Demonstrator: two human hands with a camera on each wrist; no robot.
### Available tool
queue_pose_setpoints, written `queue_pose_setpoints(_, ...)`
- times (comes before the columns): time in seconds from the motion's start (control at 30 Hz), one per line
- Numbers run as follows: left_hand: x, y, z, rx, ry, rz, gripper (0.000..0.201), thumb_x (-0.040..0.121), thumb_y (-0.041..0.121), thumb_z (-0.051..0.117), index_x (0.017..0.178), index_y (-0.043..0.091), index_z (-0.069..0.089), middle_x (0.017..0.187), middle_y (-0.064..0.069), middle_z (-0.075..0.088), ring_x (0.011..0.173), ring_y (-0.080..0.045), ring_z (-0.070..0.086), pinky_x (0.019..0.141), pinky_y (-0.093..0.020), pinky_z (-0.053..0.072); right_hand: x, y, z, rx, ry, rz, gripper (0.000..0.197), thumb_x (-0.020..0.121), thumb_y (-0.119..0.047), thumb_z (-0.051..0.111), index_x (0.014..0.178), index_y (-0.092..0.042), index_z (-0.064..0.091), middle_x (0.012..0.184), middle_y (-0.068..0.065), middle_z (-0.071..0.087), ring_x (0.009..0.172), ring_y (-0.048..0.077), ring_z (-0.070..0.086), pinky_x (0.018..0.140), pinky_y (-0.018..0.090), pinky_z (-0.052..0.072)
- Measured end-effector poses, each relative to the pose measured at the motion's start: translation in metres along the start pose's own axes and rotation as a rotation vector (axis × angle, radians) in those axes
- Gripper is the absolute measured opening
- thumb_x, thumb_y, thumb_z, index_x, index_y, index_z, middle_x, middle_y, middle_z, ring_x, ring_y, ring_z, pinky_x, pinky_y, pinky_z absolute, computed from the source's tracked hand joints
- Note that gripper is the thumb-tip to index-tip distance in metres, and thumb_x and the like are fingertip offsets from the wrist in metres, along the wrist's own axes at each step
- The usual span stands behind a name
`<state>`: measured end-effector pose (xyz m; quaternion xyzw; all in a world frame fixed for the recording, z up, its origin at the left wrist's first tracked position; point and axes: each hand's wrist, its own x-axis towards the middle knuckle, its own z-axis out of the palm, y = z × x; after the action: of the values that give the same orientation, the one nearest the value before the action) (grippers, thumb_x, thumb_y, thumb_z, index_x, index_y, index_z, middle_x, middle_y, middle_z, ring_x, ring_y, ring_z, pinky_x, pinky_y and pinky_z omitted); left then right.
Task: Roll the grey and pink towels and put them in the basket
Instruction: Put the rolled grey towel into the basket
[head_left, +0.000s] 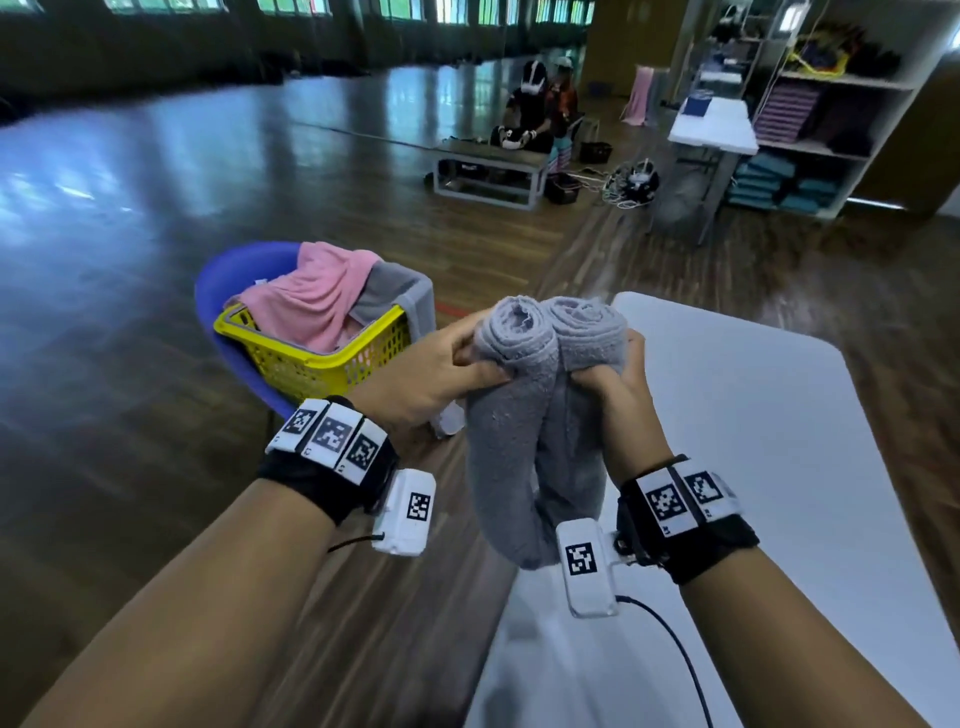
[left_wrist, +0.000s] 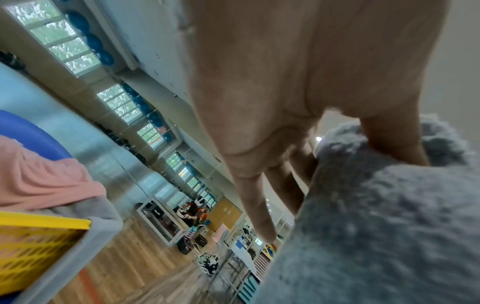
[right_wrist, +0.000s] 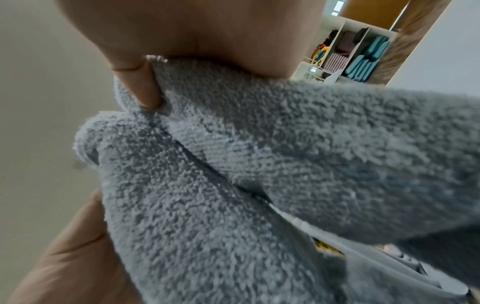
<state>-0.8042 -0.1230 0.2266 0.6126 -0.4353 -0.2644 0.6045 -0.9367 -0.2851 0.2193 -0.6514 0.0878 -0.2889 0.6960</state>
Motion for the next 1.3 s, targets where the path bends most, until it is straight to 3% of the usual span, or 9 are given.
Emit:
queue_pose_setpoints(0.2,-0.035,0.002,-0.084,-0.032,-0.057,0.028,0.065,0.077,0.008,0.078,0.134,0.028,0.053,0.137,0.006,0.058,0.129,-0.009,0.05,0.101,-0.016,0.039,0.03,0.014,0.103,0.06,-0.33,0.014,0.058,0.072,-0.005,0.046,0.129,-0.006,0.054,0.131,0.01,0.059,0.126,0.026,0.052,0.106,0.039,0.042)
queue_pose_setpoints(0.37,-0.073,-0.002,-0.141,0.036,-0.04,-0.019,0.081,0.071,-0.012,0.074,0.137,0.023,0.04,0.129,0.017,0.06,0.121,0.0,0.052,0.097,-0.014,0.041,0.05,0.04,0.172,-0.02,-0.332,0.06,0.047,0.071,-0.009,0.047,0.114,-0.012,0.065,0.127,0.008,0.061,0.123,0.02,0.053,0.108,0.044,0.039)
queue_pose_setpoints(0.53,-0.098,-0.006,-0.187,0.046,0.156,0.022,0.074,0.069,-0.007,0.079,0.135,0.009,0.049,0.129,-0.002,0.063,0.118,-0.012,0.057,0.098,-0.021,0.043,0.063,0.052,0.238,-0.014,-0.315,0.061,0.034,0.077,-0.022,0.049,0.106,-0.018,0.066,0.117,0.001,0.053,0.107,-0.003,0.052,0.094,0.02,0.044)
queue_pose_setpoints(0.7,-0.116,-0.003,-0.227,0.027,0.379,0.11,0.052,0.073,-0.004,0.077,0.12,0.012,0.061,0.118,0.005,0.069,0.111,-0.009,0.063,0.093,-0.018,0.046,0.069,0.067,0.292,-0.097,-0.32,-0.029,0.039,0.082,-0.029,0.047,0.12,-0.019,0.051,0.122,0.003,0.054,0.113,0.004,0.05,0.097,0.025,0.04)
queue_pose_setpoints(0.8,-0.12,-0.003,-0.249,-0.068,0.551,0.154,0.048,0.072,0.001,0.078,0.118,0.002,0.063,0.117,-0.007,0.069,0.109,-0.019,0.064,0.093,-0.028,0.049,0.066,0.09,0.305,-0.032,-0.398,0.004,0.052,0.083,-0.04,0.055,0.13,-0.02,0.043,0.134,0.002,0.053,0.124,0.014,0.05,0.103,0.034,0.043)
queue_pose_setpoints(0.93,-0.121,0.003,-0.27,-0.233,0.662,0.21,0.037,0.072,0.01,0.078,0.107,0.02,0.072,0.111,-0.008,0.071,0.107,-0.025,0.065,0.091,-0.038,0.051,0.063,0.125,0.301,-0.163,-0.492,0.054,0.073,0.083,-0.05,0.063,0.144,-0.024,0.031,0.141,-0.009,0.046,0.128,0.004,0.046,0.104,0.025,0.041)
queue_pose_setpoints(1.0,-0.12,0.005,-0.28,-0.321,0.701,0.232,0.034,0.071,0.012,0.079,0.104,0.018,0.074,0.109,-0.01,0.071,0.106,-0.028,0.064,0.093,-0.044,0.05,0.067,0.139,0.297,-0.212,-0.42,0.147,0.076,0.083,-0.048,0.066,0.144,-0.024,0.029,0.141,-0.007,0.047,0.125,0.004,0.049,0.106,0.031,0.04)
queue_pose_setpoints(1.2,-0.106,0.007,-0.304,-0.477,0.771,0.271,0.046,0.066,0.012,0.081,0.11,0.008,0.067,0.11,-0.018,0.067,0.105,-0.033,0.061,0.098,-0.052,0.047,0.092,0.166,0.303,-0.232,-0.328,0.412,0.043,0.083,-0.029,0.073,0.121,-0.023,0.054,0.121,0.004,0.064,0.112,0.02,0.06,0.101,0.053,0.044)
queue_pose_setpoints(1.3,-0.099,-0.001,-0.322,-0.45,0.737,0.277,0.042,0.069,0.012,0.08,0.109,0.012,0.07,0.107,-0.01,0.071,0.1,-0.025,0.066,0.087,-0.04,0.054,0.115,0.175,0.31,-0.2,-0.304,0.491,0.038,0.081,-0.017,0.074,0.116,-0.013,0.059,0.112,0.012,0.069,0.107,0.029,0.063,0.095,0.059,0.047)
